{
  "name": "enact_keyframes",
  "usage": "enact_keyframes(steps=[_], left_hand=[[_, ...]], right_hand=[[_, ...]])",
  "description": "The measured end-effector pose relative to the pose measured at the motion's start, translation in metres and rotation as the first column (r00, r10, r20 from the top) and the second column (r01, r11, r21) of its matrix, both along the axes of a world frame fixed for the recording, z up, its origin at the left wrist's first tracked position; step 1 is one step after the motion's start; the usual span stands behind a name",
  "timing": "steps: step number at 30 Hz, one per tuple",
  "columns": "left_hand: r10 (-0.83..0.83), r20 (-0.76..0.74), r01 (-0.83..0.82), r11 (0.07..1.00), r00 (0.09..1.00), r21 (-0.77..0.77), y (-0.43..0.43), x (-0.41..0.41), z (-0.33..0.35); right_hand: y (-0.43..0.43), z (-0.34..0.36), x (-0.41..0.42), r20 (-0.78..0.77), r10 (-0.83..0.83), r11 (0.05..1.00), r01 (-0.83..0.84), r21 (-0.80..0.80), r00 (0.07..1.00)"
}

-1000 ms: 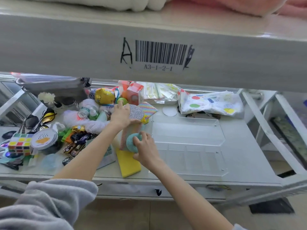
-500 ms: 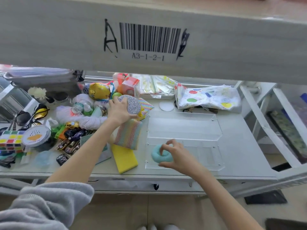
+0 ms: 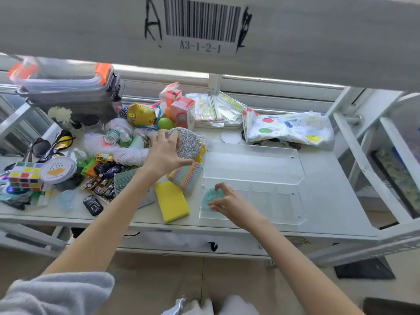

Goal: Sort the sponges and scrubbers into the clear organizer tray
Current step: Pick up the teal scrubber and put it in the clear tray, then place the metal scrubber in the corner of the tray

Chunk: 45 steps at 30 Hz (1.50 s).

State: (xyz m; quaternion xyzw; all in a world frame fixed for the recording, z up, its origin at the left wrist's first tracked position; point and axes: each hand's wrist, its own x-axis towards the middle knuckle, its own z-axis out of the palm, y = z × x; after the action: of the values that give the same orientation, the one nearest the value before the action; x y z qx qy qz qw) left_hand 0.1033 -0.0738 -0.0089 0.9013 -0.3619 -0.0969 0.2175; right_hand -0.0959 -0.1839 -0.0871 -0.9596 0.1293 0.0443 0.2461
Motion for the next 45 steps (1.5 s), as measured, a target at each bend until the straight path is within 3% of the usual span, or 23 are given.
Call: enact_keyframes(steps=[3,5,8,10,12,14,17,21,24,28,32,36,40,45], left_hand=[[-0.027,-0.029,0.026,0.999,0.999,-0.046,0.004,-0.015,0.003],[-0.063,-0.047,0.058,0.994,0.997,-0.088,0.005,-0.029,0.004],[-0.161,-0.059,0.151,0.977,0.985,-0.150,0.004,-0.053,0.006],[-0.244,-0.077,0.227,0.958,0.967,-0.176,0.000,-0.073,0.006],[-0.320,-0.087,0.299,0.935,0.944,-0.193,-0.009,-0.098,0.004],[-0.380,-0.111,0.355,0.914,0.918,-0.198,-0.021,-0.124,-0.002],[-0.425,-0.150,0.389,0.894,0.893,-0.222,-0.039,-0.154,-0.011],[-0.484,-0.147,0.464,0.873,0.863,-0.151,-0.054,-0.167,-0.022],[-0.462,-0.116,0.455,0.887,0.879,-0.081,-0.054,-0.161,-0.027],[-0.366,-0.115,0.364,0.931,0.924,-0.032,-0.044,-0.140,-0.029],[-0.243,-0.111,0.248,0.968,0.964,0.031,-0.025,-0.112,-0.028],[-0.056,-0.090,0.064,0.995,0.994,0.082,-0.001,-0.075,-0.029],[0.102,-0.016,-0.098,0.981,0.995,0.167,0.015,-0.041,-0.029],[0.188,0.017,-0.185,0.939,0.982,0.290,0.016,-0.015,-0.031]], right_hand=[[-0.001,-0.003,-0.003,-0.052,0.005,0.999,-0.003,0.045,0.999],[-0.002,-0.001,-0.006,0.002,-0.028,0.993,0.027,0.116,1.000],[-0.006,0.013,-0.017,0.229,-0.316,0.922,0.241,0.304,0.921],[-0.011,0.036,-0.032,0.242,-0.567,0.728,0.342,0.594,0.787],[-0.017,0.060,-0.048,0.096,-0.674,0.449,0.302,0.841,0.732],[-0.024,0.073,-0.065,0.024,-0.669,0.367,0.302,0.880,0.743],[-0.033,0.071,-0.082,0.054,-0.694,0.464,0.388,0.796,0.718],[-0.058,0.061,-0.113,0.090,-0.771,0.514,0.533,0.672,0.630],[-0.089,0.057,-0.138,0.074,-0.824,0.490,0.643,0.588,0.561],[-0.115,0.044,-0.155,0.016,-0.844,0.476,0.734,0.484,0.537],[-0.118,0.036,-0.148,0.029,-0.832,0.514,0.751,0.415,0.554],[-0.111,0.032,-0.131,0.065,-0.781,0.617,0.749,0.242,0.622],[-0.098,0.025,-0.110,0.038,-0.710,0.704,0.709,0.021,0.704],[-0.094,0.022,-0.099,-0.041,-0.692,0.719,0.682,-0.135,0.721]])
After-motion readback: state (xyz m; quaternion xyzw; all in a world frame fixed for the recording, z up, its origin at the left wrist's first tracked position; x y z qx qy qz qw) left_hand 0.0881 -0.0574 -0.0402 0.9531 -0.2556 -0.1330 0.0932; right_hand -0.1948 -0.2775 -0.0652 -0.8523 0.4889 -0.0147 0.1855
